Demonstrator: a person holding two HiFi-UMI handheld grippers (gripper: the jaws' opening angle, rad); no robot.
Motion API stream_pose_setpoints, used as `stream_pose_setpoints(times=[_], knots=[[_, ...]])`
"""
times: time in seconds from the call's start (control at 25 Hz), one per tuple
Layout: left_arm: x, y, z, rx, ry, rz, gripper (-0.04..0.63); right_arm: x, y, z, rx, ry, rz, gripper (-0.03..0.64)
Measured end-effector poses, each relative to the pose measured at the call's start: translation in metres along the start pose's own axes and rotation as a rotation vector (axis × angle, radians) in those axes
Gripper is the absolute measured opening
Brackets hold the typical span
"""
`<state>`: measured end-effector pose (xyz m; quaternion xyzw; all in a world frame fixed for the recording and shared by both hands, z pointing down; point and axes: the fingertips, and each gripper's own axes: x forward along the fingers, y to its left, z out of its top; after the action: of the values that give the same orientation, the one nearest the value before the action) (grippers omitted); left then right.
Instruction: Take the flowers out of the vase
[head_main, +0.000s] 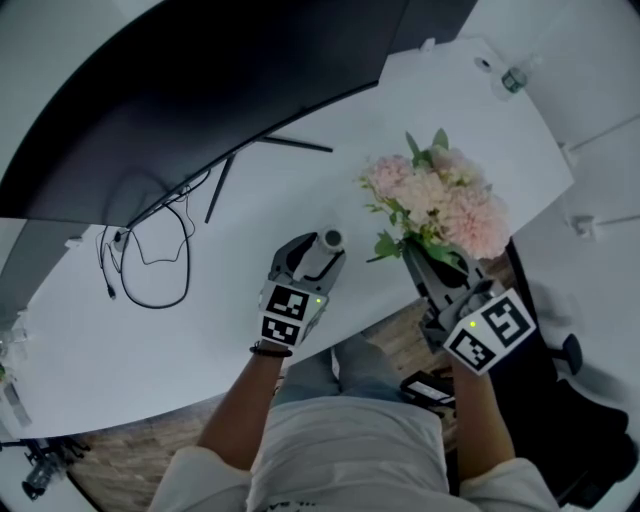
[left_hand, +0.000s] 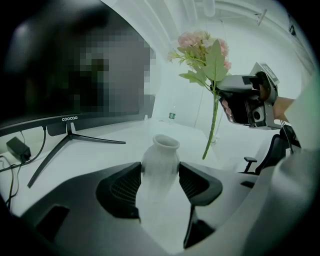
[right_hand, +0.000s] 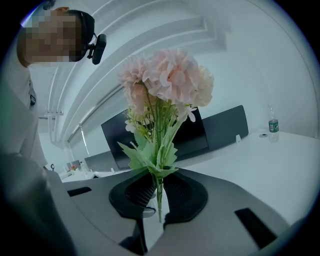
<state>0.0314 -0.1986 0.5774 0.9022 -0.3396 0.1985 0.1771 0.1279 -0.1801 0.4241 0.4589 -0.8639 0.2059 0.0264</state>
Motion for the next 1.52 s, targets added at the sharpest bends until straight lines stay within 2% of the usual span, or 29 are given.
stream_pose_setpoints(times=[0.2, 0.32, 0.68, 0.8, 1.0, 1.12, 1.36, 1.52], knots=[[0.000, -0.003, 0.002, 0.025, 0.012, -0.001, 0.245, -0.008, -0.001, -0.003, -0.004, 0.000, -0.002, 0.061], [-0.005, -0.004, 0.005, 0.032, 0.007, 0.001, 0.270, -0.009, 0.000, -0.006, -0.002, 0.002, 0.001, 0.061], [-0.030, -0.007, 0.013, 0.025, -0.011, 0.017, 0.273, -0.015, 0.012, -0.012, -0.017, 0.009, 0.028, 0.061], [-0.045, -0.013, 0.017, 0.000, -0.011, 0.018, 0.270, -0.020, 0.018, -0.013, -0.022, 0.005, 0.034, 0.061], [-0.067, -0.023, 0.028, -0.021, -0.035, 0.022, 0.225, -0.028, 0.029, -0.009, -0.031, 0.012, 0.039, 0.061], [-0.079, -0.025, 0.032, -0.043, -0.041, 0.031, 0.170, -0.032, 0.033, -0.007, -0.038, 0.011, 0.040, 0.061], [-0.097, -0.035, 0.048, -0.006, -0.065, 0.040, 0.057, -0.035, 0.041, -0.003, -0.043, 0.014, 0.056, 0.061], [-0.104, -0.037, 0.058, -0.012, -0.089, 0.057, 0.012, -0.035, 0.043, -0.001, -0.041, 0.017, 0.067, 0.061]])
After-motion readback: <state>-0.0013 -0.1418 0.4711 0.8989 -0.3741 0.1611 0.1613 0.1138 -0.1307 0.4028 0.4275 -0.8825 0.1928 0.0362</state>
